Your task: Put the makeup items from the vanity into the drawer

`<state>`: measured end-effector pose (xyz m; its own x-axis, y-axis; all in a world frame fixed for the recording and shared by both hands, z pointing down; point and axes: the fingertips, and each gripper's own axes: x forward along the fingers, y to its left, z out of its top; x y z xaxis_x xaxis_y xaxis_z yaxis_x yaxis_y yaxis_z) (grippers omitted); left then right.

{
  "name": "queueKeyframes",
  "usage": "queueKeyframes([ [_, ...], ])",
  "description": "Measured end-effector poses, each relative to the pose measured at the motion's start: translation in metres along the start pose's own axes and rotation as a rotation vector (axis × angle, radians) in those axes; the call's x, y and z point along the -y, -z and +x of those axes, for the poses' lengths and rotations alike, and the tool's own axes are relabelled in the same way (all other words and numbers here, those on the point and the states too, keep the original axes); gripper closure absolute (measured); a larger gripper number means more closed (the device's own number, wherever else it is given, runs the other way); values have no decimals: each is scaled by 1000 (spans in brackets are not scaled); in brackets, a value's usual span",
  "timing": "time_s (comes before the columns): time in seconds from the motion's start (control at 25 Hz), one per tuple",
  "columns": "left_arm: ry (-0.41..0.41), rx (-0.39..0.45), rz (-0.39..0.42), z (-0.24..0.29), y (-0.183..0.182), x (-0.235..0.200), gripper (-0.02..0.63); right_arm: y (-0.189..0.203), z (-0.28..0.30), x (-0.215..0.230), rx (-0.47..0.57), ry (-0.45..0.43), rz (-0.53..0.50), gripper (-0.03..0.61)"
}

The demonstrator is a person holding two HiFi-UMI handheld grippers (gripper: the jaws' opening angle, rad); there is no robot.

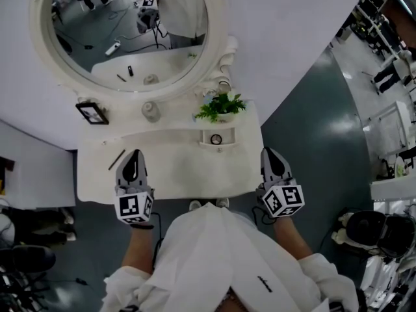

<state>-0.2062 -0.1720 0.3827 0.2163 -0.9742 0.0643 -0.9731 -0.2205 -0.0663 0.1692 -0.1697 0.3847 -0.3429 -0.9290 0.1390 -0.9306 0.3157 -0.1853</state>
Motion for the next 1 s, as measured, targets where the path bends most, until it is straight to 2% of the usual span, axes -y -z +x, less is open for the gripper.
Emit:
queueKeyframes([
  [1.0, 18, -16, -17, 10, 2, 8, 586, 3, 4, -1, -11, -18, 14, 561],
])
